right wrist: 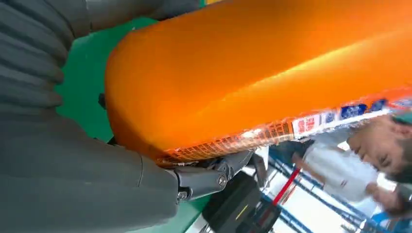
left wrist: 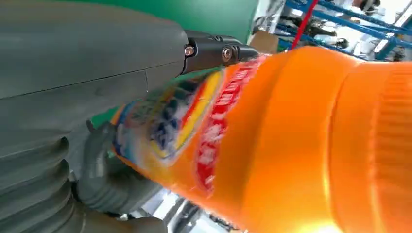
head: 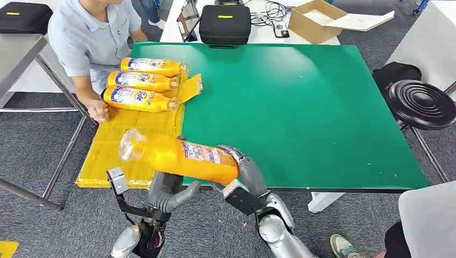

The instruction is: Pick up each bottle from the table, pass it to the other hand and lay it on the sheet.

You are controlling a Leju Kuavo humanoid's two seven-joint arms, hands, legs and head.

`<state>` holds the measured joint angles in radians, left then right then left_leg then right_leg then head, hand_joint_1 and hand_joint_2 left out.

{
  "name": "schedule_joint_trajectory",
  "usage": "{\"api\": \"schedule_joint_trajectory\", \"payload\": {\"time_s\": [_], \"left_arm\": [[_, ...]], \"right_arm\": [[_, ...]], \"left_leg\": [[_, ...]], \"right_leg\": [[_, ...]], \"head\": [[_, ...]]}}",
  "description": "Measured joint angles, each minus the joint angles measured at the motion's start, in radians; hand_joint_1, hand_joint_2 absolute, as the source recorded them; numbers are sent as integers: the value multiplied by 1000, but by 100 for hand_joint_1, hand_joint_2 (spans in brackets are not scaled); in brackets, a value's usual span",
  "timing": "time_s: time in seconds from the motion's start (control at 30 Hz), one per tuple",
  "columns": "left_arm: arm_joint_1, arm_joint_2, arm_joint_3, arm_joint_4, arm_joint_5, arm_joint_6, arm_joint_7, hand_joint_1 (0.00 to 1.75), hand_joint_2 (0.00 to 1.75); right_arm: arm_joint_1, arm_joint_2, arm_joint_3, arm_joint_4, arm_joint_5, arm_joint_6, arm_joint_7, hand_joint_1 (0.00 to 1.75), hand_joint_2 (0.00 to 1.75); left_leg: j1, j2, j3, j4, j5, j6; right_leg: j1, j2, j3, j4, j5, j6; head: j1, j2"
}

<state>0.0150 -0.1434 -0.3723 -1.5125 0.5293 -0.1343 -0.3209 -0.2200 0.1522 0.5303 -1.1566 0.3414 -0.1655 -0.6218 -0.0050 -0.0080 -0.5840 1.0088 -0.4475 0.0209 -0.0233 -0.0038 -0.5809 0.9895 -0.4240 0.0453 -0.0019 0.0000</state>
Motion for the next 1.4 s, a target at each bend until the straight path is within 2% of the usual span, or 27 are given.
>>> {"api": "schedule_joint_trajectory", "payload": {"time_s": [0.23,0.27,0.3,0.77,0.83,0.87,0.97,1.0,1.2,1.4], "left_arm": [[-15,-2,-3,3,-15,34,-12,2,175],[-19,-4,-3,5,-8,34,-9,166,175],[-22,-7,-2,9,8,34,-5,175,175],[-31,-28,27,28,92,35,-6,175,175],[-30,-32,32,33,101,40,-5,175,175],[-30,-34,33,34,105,41,-5,175,175],[-26,-35,40,36,125,42,0,175,175],[-27,-36,44,36,140,41,13,175,175],[-28,-40,67,53,203,27,61,175,175],[-37,-40,67,60,198,27,66,175,175]], "right_arm": [[-13,18,42,52,6,29,-2,175,175],[-16,19,47,58,7,31,-2,175,175],[-19,22,53,67,9,35,-3,175,175],[-50,48,102,161,-10,65,-24,175,175],[-50,50,108,171,-15,70,-27,169,175],[-50,51,109,176,-19,74,-27,0,175],[-55,50,117,195,-24,89,-32,0,175],[-54,49,121,201,-27,103,-42,0,0],[-57,36,125,218,-68,173,-64,0,0],[-52,20,109,191,-77,170,-65,0,0]], "left_leg": [[0,0,0,0,0,0],[0,0,0,0,0,0],[0,0,0,0,0,0],[0,1,0,0,0,0],[0,0,0,0,0,0],[0,0,0,0,0,0],[0,1,0,0,0,0],[0,1,0,0,0,0],[0,1,0,0,0,0],[0,1,0,0,0,0]], "right_leg": [[0,0,0,0,0,0],[0,0,0,0,0,0],[0,0,0,0,0,0],[0,0,-1,0,0,0],[0,0,-1,0,0,0],[0,0,-1,0,0,0],[0,0,-1,0,0,0],[0,0,-1,0,0,0],[0,0,-1,0,0,0],[0,0,-1,0,0,0]], "head": [[0,0],[0,0],[0,0],[0,0],[0,0],[0,0],[0,0],[0,0],[0,0],[0,0]]}}
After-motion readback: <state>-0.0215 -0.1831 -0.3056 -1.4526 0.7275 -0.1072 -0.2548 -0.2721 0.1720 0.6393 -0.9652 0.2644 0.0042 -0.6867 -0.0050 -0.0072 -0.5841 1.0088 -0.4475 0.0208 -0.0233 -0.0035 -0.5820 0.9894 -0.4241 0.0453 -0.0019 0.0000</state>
